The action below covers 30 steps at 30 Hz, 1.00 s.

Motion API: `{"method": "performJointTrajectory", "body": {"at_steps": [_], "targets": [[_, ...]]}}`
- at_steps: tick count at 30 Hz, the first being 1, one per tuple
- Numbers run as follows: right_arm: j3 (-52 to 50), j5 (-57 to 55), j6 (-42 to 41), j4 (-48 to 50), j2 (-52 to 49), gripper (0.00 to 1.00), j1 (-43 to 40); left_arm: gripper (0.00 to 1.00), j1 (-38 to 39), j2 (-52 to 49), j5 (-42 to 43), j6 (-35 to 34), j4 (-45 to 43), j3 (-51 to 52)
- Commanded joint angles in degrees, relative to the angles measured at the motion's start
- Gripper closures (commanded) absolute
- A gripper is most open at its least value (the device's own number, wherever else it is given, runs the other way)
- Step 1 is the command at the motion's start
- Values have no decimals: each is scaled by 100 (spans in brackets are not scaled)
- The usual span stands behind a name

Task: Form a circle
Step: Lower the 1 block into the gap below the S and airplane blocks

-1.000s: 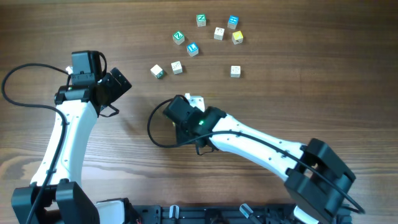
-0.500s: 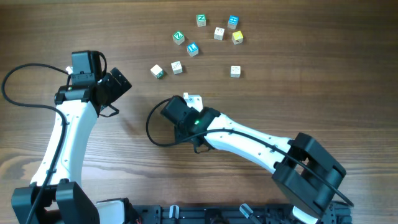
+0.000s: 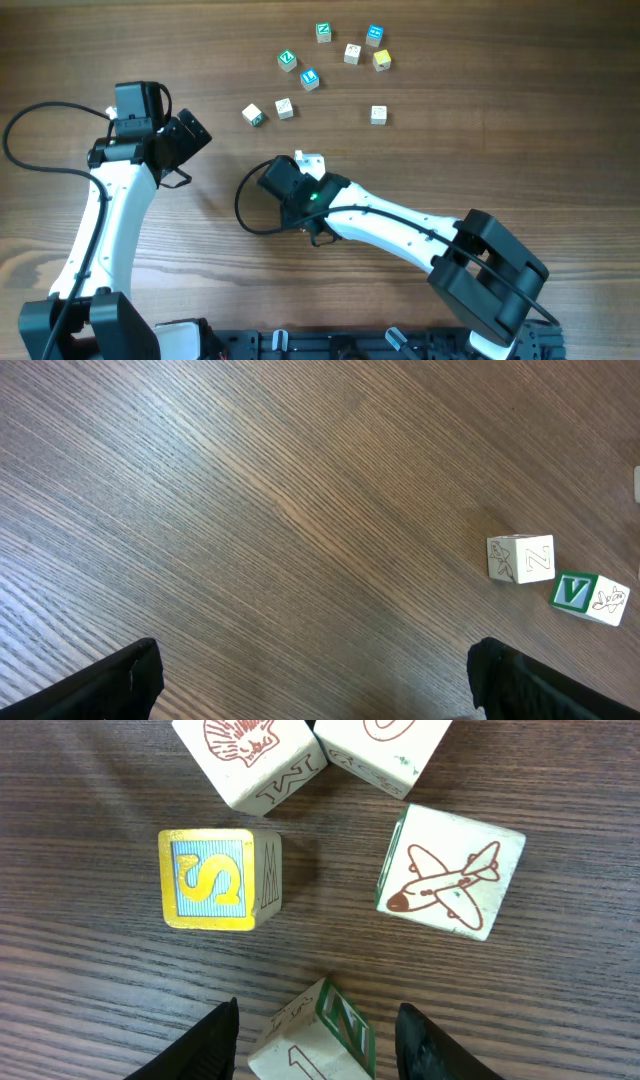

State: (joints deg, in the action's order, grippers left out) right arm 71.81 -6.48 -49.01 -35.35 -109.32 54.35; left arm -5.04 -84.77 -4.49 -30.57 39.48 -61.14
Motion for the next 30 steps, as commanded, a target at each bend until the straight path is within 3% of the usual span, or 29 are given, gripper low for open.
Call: {"method": "performJointTrajectory", "body": {"at_steps": [1,16,18,20,22,30], "targets": [[-26,304,-22,-90,-96,51,35,0,-11,35,-31,7,-4,-70],[-24,1045,57,-68,-96,51,33,0,-11,35,-31,7,-4,-70],[-2,1045,173,-66,-96,50,24,0,-11,35,-31,7,-4,-70],[293,1040,990,-380,-96,49,-164,0,-11,35,-31,7,-4,-70],[313,1043,1005,-573,-96,45,-240,0,-11,35,-31,7,-4,-70],[306,1003,1115,-621,-188,45,-129,0,-11,35,-31,7,-4,-70]]}}
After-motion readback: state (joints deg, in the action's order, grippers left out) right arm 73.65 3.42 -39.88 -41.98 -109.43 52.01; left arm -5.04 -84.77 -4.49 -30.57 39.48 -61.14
